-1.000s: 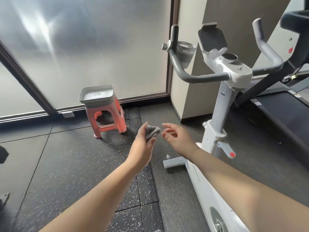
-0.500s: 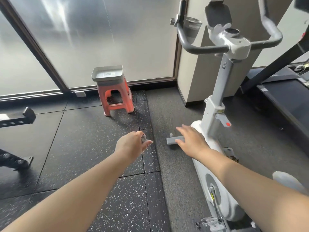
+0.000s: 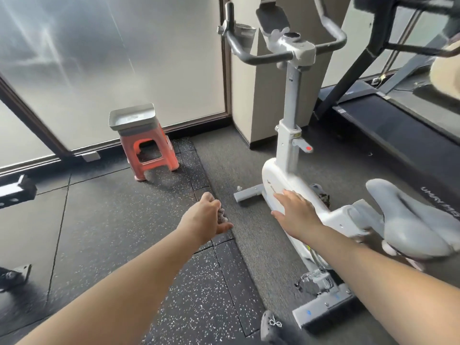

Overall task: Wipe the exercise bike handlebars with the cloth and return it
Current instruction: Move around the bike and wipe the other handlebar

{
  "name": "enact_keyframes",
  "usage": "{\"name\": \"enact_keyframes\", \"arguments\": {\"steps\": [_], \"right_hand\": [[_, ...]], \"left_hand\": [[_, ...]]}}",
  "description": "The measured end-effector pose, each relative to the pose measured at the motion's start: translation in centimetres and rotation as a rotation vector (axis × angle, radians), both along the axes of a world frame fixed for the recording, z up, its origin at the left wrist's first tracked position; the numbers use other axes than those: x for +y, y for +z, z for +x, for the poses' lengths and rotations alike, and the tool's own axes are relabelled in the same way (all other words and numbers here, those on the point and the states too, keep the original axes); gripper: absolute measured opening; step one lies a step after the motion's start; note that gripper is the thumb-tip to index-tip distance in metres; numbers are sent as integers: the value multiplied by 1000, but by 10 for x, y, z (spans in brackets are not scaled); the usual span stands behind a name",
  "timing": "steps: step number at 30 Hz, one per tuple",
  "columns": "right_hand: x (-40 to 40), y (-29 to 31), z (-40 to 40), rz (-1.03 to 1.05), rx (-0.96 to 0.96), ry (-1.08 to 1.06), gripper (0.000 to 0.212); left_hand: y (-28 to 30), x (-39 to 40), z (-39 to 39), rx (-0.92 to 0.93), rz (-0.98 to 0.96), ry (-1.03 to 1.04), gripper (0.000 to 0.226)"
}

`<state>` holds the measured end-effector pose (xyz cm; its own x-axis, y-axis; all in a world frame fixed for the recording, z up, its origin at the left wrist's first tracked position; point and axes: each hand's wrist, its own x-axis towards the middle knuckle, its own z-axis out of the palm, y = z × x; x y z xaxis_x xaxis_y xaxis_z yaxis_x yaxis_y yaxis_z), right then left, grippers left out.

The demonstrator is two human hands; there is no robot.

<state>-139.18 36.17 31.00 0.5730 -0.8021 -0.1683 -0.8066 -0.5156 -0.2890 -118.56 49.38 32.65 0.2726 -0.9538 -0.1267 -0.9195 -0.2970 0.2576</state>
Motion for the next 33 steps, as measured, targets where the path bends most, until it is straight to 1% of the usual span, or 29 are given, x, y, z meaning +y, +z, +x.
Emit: {"name": "enact_keyframes", "arguments": {"steps": [4, 8, 11, 15, 18, 23, 27, 30, 33], "right_hand": [[53, -4, -31, 13, 22, -78, 54], [98, -14, -73, 58, 37, -143, 56], [123, -13, -103, 68, 33, -195, 55], [151, -10, -149, 46, 25, -264, 54], [167, -8, -189, 42, 31, -318, 53], [191, -6, -266, 31, 63, -399, 47], [210, -5, -335, 19, 87, -457, 50], [219, -2, -383, 8, 105, -484, 50], [226, 0, -426, -19, 140, -499, 51]], "left_hand": [[-1, 32, -29, 49, -47, -118, 34], [-5, 53, -62, 92, -86, -166, 24], [-4, 57, -85, 50, -52, -237, 32], [0, 54, -125, -1, -10, -294, 22], [2, 53, -162, -30, 17, -328, 23], [-1, 55, -235, -55, -4, -370, 25], [-5, 64, -303, -44, 14, -437, 28], [-3, 70, -353, -70, 29, -507, 33], [-2, 72, -396, -74, 4, -518, 35]]}}
